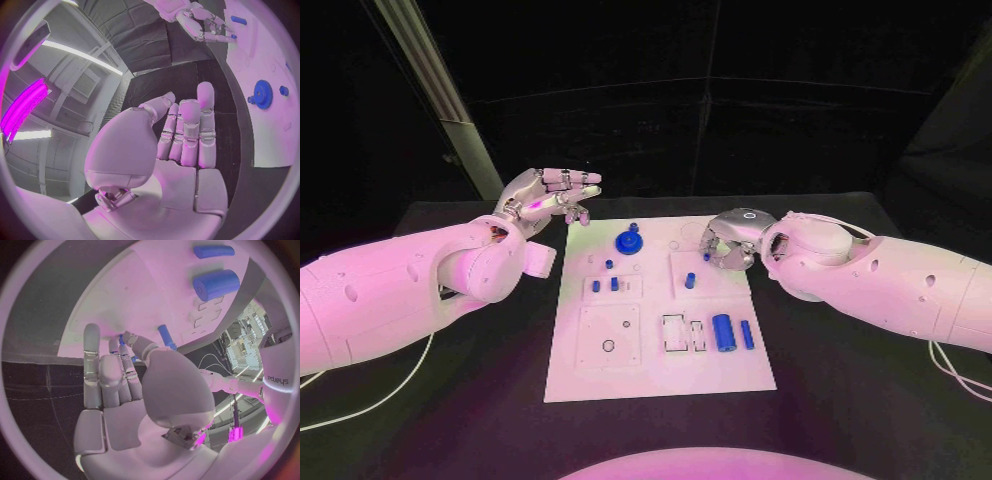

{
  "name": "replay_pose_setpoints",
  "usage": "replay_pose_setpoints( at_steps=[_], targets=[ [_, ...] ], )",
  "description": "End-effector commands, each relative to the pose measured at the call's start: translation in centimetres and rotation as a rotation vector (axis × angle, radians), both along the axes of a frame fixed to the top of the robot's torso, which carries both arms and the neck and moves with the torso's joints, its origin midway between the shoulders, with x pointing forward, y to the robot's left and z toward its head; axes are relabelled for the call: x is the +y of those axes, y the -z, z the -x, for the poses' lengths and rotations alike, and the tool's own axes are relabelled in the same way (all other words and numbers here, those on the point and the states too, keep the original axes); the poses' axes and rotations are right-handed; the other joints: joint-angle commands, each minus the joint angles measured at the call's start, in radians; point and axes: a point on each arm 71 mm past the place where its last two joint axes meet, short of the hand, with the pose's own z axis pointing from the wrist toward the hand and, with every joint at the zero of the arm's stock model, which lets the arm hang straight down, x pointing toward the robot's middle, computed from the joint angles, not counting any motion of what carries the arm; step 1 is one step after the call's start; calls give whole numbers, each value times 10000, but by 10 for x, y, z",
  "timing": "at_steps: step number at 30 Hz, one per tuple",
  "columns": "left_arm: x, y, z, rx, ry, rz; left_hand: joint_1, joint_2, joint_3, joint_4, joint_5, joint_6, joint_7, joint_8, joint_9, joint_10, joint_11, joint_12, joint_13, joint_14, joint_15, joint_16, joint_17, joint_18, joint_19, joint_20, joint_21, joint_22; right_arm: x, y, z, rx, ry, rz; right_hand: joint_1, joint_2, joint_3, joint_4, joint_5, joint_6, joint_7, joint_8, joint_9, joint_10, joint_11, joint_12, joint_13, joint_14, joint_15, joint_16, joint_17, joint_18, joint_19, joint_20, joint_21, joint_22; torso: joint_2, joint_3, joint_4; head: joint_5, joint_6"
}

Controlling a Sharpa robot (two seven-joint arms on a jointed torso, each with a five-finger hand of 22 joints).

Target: Assemble the parts on the task board

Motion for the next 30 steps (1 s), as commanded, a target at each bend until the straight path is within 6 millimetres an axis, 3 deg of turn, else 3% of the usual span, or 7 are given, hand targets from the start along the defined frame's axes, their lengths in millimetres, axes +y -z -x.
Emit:
replay_pose_setpoints(
  at_steps=[1,14,30],
  targets=[
    [-2,-1,0,-13,184,138,-79,-10,-42,26,24,-18,27,30,-15,31,20,39,-14,-70,9,-56,-10,61,-57,-2,-63,-17,1,1,0,203,-107,63,-20,29,80,1,-71,92,16,31,16,57,-5,32,-13,312,57,82,45,51,-62,16,66,32,-4,-3,2,14,-14],
    [-3,-1,1,37,241,143,-61,2,-50,20,26,-16,28,34,-13,39,19,51,-18,-107,9,-95,-74,62,-69,0,-91,-34,3,8,-3,503,-28,251,24,103,339,-23,-94,291,-37,71,33,273,-61,83,-1,269,16,310,201,60,-176,17,316,200,3,-1,0,33,-110],
    [-3,-1,1,83,237,123,-48,6,-52,12,27,-15,29,36,-12,42,18,57,-20,-117,9,-103,-86,62,-73,0,-104,-43,9,10,-2,221,36,317,261,383,648,-155,-333,949,-221,278,113,972,-275,290,83,263,-152,654,485,43,-250,-98,798,616,-4,-1,-6,56,-161]
  ],
)
